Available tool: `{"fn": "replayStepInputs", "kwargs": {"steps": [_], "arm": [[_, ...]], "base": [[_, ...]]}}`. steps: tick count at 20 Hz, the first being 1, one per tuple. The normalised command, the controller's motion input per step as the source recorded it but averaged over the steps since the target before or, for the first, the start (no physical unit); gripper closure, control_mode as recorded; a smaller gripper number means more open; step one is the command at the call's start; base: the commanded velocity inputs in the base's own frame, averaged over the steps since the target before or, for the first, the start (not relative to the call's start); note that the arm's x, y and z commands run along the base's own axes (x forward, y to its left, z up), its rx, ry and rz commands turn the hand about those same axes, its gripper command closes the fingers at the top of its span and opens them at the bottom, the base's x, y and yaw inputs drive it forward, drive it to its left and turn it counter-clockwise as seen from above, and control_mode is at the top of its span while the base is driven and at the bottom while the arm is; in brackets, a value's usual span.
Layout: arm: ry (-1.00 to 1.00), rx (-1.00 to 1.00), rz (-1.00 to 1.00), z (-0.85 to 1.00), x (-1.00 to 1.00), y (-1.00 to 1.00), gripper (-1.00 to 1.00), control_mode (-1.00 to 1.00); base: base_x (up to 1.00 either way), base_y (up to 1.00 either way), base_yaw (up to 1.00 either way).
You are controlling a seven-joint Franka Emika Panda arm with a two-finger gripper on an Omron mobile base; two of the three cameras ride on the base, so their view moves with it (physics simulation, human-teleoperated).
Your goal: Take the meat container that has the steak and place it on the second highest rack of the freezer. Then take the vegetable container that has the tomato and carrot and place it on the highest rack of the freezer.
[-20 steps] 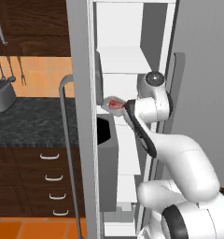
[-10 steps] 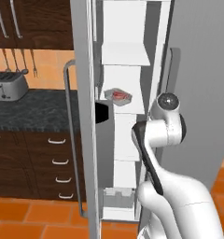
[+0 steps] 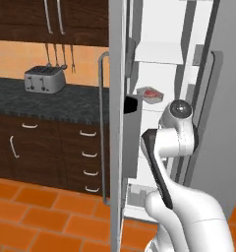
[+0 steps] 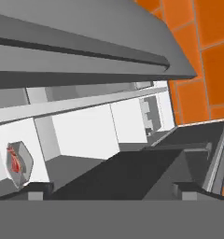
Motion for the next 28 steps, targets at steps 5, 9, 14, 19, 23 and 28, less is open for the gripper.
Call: {"fn": "replayStepInputs", "kwargs": {"steps": [5,9,14,19,23,28], "arm": [[0.0,0.0,0.0,0.0,0.0,0.0,-1.0,1.0],[0.0,0.0,0.0,0.0,0.0,0.0,-1.0,1.0],[0.0,0.0,0.0,0.0,0.0,0.0,-1.0,1.0],[0.0,0.0,0.0,0.0,0.0,0.0,-1.0,1.0],[0.0,0.0,0.0,0.0,0.0,0.0,-1.0,1.0],[0.0,0.0,0.0,0.0,0.0,0.0,-1.0,1.0]], "base": [[-0.62,-0.24,0.64],[0.26,-1.0,0.18],[-0.52,-0.46,0.67],[-0.21,0.07,0.97],[-0.16,0.37,0.94],[0.26,0.44,0.69]]}}
